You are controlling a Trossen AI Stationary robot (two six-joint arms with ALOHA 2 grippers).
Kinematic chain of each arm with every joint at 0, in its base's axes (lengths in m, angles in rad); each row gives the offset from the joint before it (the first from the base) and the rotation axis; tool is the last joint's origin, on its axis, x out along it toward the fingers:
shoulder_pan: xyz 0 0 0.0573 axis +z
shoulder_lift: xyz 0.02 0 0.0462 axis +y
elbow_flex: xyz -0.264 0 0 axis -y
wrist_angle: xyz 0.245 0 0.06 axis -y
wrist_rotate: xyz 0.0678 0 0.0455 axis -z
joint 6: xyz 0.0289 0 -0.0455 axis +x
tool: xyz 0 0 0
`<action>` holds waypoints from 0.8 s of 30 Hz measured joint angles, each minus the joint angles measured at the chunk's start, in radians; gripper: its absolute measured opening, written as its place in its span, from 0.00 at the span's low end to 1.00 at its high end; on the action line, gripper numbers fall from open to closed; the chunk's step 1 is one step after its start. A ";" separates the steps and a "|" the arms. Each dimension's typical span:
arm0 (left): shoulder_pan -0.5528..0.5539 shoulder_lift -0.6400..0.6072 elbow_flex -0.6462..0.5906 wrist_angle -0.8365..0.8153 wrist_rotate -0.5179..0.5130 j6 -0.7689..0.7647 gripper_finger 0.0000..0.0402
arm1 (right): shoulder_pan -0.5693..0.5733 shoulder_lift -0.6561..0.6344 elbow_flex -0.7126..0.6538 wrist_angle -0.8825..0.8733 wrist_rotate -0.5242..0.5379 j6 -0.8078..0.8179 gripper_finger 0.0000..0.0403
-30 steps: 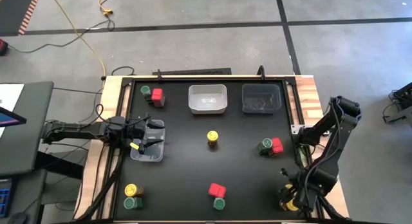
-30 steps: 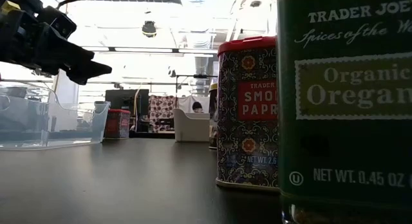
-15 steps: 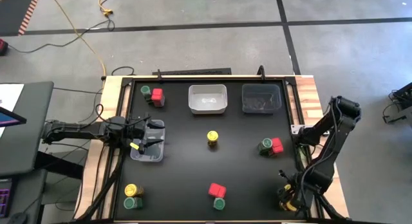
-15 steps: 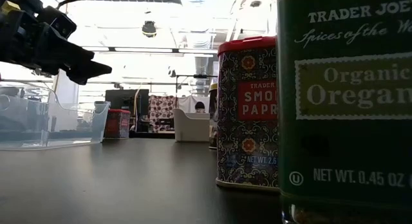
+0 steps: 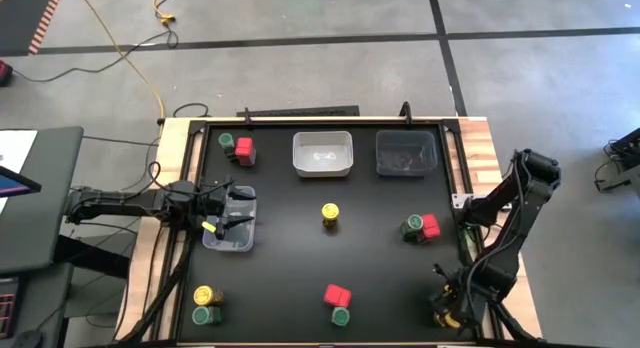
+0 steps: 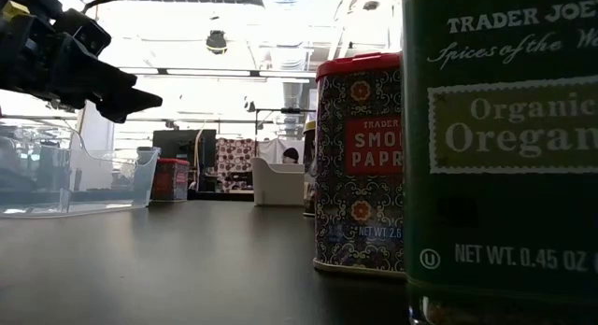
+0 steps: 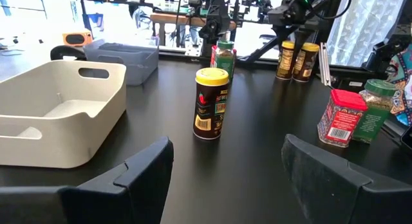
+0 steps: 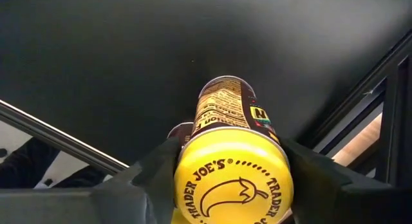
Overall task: Sort spices by type
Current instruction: Put the top right yellow seasoning bottle into the black bin
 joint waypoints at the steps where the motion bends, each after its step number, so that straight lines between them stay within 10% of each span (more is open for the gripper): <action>1: 0.000 0.000 0.000 0.000 0.000 0.000 0.69 | -0.004 0.000 0.000 0.000 -0.001 0.002 0.62; 24: 0.000 0.000 0.000 0.000 0.000 0.000 0.69 | -0.349 -0.002 0.256 -0.038 0.192 -0.269 0.62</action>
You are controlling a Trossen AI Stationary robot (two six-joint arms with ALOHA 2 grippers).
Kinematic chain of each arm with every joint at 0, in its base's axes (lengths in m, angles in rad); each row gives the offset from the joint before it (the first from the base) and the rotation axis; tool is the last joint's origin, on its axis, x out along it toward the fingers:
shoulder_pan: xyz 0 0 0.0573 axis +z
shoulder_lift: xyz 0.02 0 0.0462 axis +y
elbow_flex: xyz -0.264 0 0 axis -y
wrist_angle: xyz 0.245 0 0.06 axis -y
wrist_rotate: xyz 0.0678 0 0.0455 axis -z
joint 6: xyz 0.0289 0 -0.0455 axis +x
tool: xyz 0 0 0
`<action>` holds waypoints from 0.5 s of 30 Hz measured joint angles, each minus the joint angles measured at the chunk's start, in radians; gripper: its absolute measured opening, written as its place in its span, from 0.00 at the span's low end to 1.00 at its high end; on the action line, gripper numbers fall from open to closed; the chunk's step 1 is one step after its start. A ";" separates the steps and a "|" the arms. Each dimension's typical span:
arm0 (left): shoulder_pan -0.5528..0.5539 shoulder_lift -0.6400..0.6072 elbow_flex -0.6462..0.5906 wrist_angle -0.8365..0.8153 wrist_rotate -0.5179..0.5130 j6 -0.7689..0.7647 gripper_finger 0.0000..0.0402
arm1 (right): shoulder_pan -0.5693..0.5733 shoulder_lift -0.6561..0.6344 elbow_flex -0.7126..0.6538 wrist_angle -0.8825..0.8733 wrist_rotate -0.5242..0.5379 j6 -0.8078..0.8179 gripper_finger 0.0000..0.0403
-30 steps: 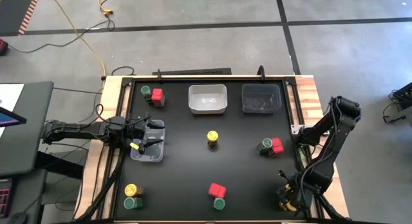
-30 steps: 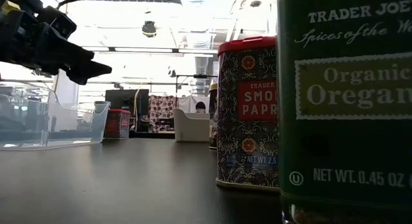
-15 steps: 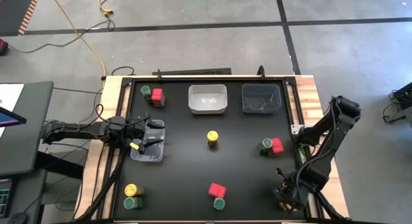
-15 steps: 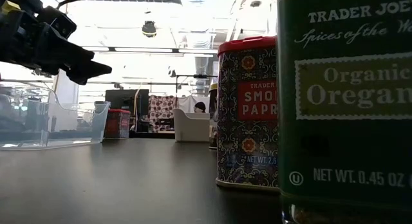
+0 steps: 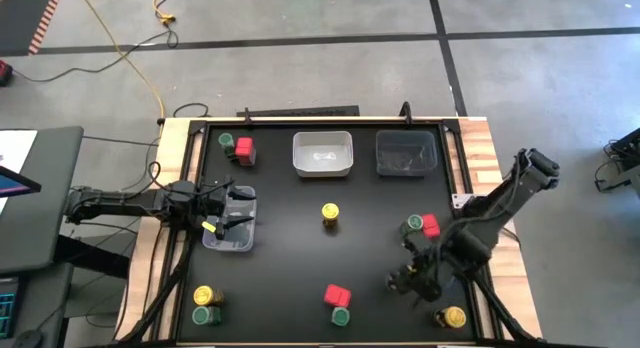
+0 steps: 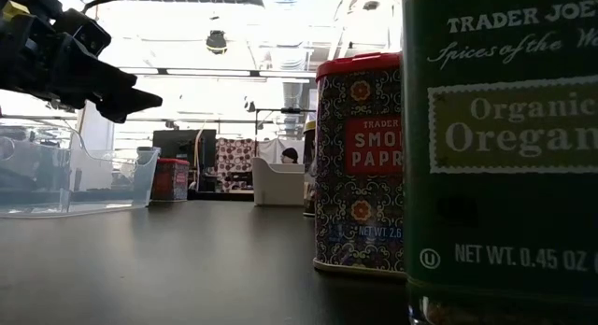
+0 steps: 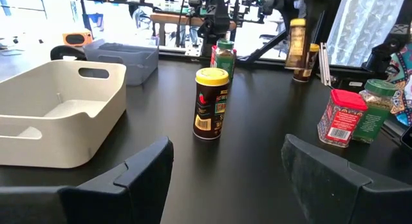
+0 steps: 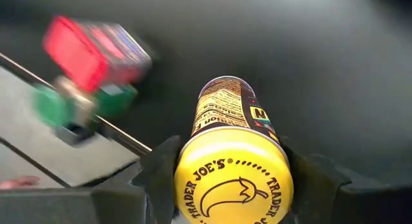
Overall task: Sort spices by type
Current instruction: Put the top right yellow seasoning bottle into the black bin
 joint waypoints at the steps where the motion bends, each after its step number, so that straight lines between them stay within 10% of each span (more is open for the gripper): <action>1: 0.000 0.000 0.000 0.000 0.000 0.000 0.69 | -0.025 0.000 0.016 0.001 0.015 -0.036 0.62; 15: 0.000 0.000 0.000 0.000 0.000 0.000 0.69 | -0.481 -0.018 0.214 -0.153 0.044 -0.574 0.62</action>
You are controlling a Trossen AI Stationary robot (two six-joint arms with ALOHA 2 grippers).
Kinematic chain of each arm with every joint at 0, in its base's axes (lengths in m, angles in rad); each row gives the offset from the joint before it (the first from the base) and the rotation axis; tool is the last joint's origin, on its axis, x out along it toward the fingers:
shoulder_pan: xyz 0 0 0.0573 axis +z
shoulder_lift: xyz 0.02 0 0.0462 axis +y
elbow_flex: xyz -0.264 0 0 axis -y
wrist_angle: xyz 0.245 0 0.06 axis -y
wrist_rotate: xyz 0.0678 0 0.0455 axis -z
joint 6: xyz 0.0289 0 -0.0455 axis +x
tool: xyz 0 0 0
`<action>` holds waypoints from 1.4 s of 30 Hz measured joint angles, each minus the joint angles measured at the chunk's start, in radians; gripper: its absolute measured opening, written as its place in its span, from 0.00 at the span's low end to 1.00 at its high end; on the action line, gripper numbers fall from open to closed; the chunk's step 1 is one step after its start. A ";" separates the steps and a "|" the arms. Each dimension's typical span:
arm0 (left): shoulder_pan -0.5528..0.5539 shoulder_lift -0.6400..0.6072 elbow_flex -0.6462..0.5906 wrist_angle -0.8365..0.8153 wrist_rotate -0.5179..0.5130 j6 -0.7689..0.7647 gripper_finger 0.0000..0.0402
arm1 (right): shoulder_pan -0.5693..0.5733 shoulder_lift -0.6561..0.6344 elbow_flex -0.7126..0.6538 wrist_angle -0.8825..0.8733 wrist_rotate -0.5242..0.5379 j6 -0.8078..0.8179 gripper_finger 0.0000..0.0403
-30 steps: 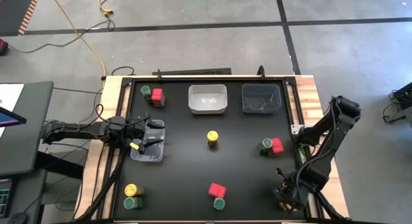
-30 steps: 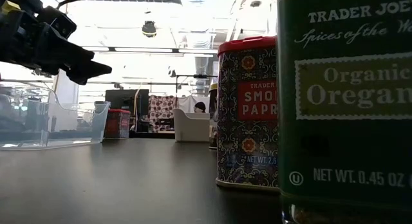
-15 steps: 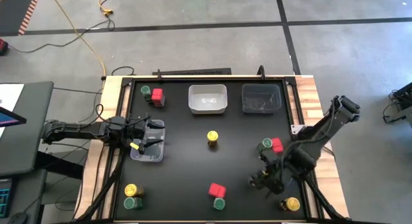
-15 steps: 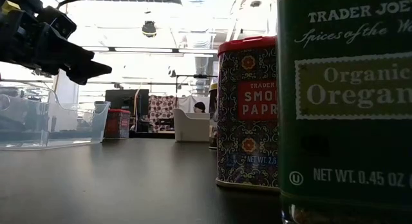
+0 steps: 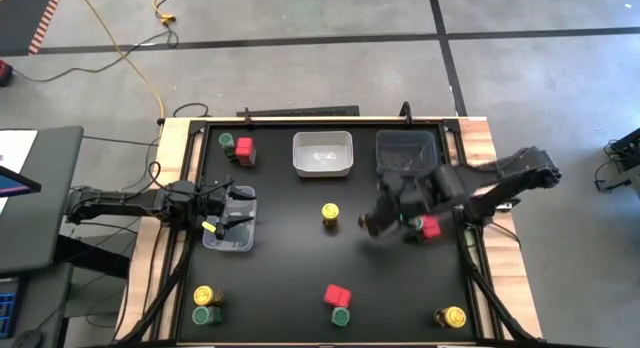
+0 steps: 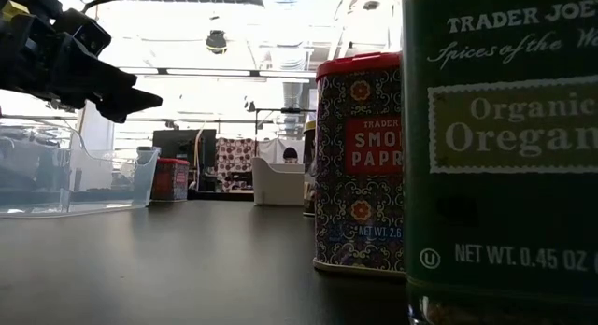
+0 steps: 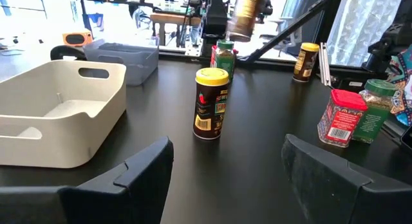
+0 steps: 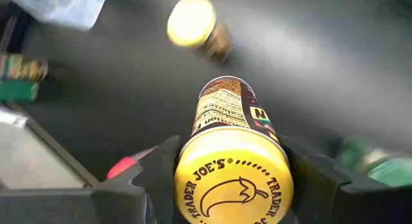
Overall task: Sort spices by type
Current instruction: Put the top right yellow seasoning bottle into the black bin
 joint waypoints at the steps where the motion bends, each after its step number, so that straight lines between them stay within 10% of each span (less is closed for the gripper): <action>1: 0.000 0.000 0.000 0.000 0.000 0.000 0.69 | -0.044 -0.012 0.005 -0.008 -0.010 -0.043 0.62; 19: 0.000 0.000 0.000 0.000 0.000 0.000 0.69 | -0.867 -0.070 0.006 -0.167 -0.211 -0.705 0.62; 42: 0.000 0.000 0.000 0.000 0.000 0.000 0.69 | -1.192 0.088 -0.264 0.018 -0.258 -0.924 0.62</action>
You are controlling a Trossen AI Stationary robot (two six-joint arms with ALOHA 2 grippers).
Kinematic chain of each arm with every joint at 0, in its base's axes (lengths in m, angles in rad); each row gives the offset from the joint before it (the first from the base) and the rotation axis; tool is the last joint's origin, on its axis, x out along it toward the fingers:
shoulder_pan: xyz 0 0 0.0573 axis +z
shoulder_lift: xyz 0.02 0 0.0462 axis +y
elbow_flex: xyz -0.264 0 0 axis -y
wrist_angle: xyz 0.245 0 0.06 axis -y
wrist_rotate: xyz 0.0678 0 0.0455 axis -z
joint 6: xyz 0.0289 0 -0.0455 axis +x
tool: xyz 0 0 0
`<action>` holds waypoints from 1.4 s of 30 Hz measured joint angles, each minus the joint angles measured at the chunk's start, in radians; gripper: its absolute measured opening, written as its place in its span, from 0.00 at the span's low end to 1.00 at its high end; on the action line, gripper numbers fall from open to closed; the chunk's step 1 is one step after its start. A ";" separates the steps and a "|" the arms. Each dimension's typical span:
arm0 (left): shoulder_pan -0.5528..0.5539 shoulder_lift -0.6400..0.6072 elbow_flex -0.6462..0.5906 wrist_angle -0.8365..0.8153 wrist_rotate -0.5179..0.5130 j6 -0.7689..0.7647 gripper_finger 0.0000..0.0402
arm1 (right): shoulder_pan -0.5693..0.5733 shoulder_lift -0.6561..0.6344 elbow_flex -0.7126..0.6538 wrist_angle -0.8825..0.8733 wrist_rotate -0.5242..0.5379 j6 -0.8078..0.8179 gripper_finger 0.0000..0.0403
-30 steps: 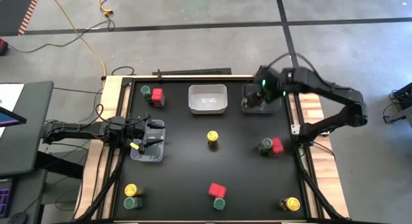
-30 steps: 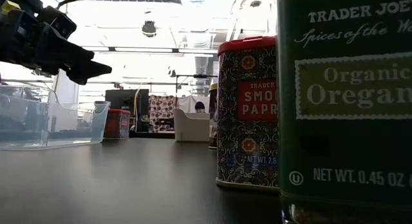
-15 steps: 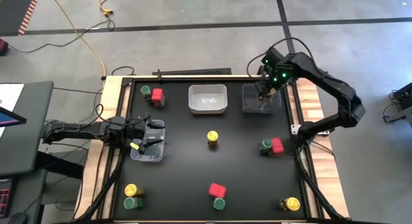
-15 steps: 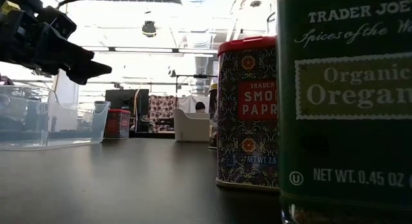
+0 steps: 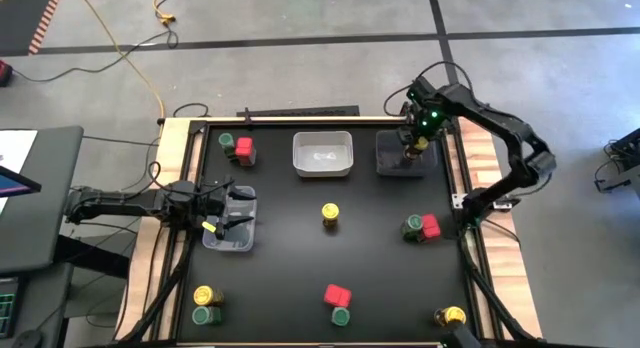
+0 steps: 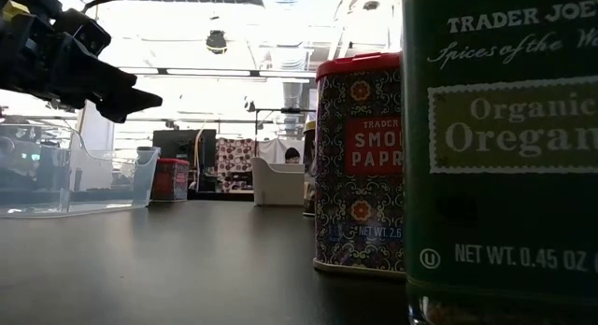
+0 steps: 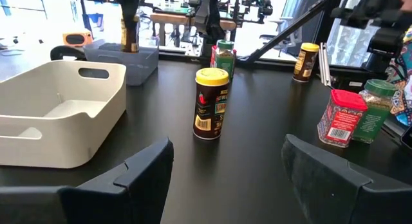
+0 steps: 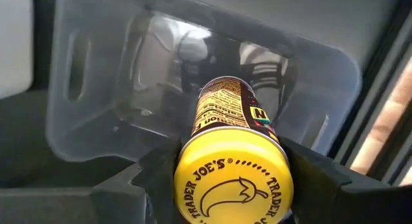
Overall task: Sort spices by type
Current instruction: Put the top right yellow seasoning bottle into the black bin
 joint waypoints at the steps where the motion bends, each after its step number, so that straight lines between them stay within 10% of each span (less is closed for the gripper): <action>1: 0.000 0.000 0.000 0.000 0.000 0.000 0.69 | -0.003 0.015 0.000 0.000 -0.001 -0.007 0.62; 42: 0.000 0.000 0.000 0.000 0.000 0.000 0.69 | -0.083 0.094 0.001 0.088 -0.002 -0.050 0.71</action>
